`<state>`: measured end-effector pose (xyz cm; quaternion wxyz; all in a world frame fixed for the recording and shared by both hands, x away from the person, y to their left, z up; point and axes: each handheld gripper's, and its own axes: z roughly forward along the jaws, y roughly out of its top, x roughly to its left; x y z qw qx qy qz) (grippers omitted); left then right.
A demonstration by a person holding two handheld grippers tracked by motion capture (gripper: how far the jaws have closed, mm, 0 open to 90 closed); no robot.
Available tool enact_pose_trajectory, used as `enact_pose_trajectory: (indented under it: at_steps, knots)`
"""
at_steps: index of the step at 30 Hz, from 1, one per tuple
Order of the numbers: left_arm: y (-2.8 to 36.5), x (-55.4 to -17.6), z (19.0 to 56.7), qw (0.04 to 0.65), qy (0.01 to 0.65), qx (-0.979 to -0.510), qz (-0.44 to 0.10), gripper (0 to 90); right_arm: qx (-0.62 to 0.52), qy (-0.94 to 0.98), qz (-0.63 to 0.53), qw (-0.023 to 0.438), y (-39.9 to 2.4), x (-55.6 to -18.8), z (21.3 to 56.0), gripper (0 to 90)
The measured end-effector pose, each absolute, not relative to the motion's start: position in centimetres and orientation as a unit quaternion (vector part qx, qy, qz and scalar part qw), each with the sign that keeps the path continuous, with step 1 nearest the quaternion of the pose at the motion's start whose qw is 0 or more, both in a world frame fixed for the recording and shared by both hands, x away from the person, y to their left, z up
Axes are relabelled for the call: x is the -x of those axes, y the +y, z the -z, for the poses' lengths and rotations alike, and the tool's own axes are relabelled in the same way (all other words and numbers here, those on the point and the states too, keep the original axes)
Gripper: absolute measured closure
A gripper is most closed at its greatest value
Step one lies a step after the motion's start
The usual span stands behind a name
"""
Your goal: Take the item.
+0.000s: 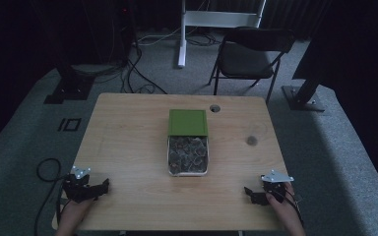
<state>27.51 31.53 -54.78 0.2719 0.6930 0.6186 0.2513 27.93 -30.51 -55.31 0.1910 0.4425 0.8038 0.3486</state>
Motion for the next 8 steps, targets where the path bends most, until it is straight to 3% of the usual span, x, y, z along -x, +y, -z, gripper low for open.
enact_pose_trajectory:
  at_steps: [8]
  knots:
    - [31.53,-27.50,54.78,0.272,0.619,-0.693,-0.251,0.5,-0.444,0.803,-0.348,0.191,-30.50,-27.92,55.32,12.4]
